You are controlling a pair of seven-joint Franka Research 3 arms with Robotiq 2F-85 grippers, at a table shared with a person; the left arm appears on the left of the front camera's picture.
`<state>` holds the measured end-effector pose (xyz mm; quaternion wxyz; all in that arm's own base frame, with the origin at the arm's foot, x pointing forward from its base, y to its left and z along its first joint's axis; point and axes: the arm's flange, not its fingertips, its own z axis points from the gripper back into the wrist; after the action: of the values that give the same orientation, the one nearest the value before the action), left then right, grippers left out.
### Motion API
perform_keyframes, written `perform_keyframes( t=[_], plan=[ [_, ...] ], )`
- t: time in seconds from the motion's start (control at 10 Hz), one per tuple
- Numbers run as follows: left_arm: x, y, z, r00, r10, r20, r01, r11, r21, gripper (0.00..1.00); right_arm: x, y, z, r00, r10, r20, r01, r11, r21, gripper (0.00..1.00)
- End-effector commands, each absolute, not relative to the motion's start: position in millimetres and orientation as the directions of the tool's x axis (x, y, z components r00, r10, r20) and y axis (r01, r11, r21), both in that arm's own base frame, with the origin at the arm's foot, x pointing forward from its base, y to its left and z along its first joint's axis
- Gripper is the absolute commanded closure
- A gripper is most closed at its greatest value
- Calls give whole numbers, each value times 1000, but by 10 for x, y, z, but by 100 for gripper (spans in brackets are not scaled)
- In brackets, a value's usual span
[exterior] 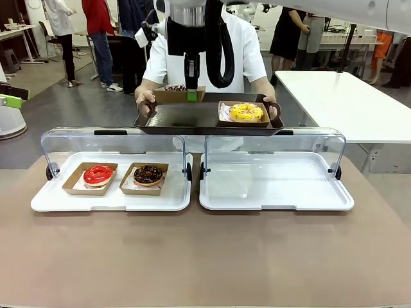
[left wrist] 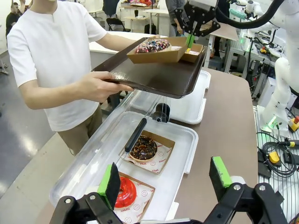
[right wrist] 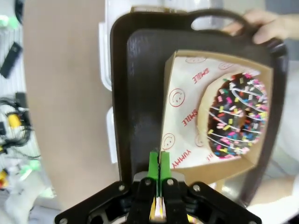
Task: Provide the desired donut to the person.
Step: Place the picked Paper togo box onto the Handle tray extended by the person.
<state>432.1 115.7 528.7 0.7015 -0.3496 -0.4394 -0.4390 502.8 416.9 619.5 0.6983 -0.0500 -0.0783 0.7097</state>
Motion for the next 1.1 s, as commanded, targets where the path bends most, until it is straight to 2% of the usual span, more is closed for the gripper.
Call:
perform_keyframes(
  t=[0.0,0.1,0.2,0.3,1.0],
  plan=[
    [4308,1156,5296,224,-300,927,923,370,-103,0,4979,4035,6089,-92,995,44,-984,-84,-158,98],
    [4308,1156,5296,224,-300,927,923,370,-103,0,4950,4024,6134,-106,994,28,-983,-101,-151,98],
    [4308,1156,5296,224,-300,927,923,370,-103,0,4874,4011,6280,-54,999,0,-988,-54,-145,98],
    [4308,1156,5296,224,-300,927,923,370,-103,0,5053,4123,6078,-74,997,14,-984,-71,-164,98],
    [4308,1156,5296,224,-300,927,923,370,-103,0,5107,4161,5942,-83,997,-9,-982,-83,-172,98]
  ],
)
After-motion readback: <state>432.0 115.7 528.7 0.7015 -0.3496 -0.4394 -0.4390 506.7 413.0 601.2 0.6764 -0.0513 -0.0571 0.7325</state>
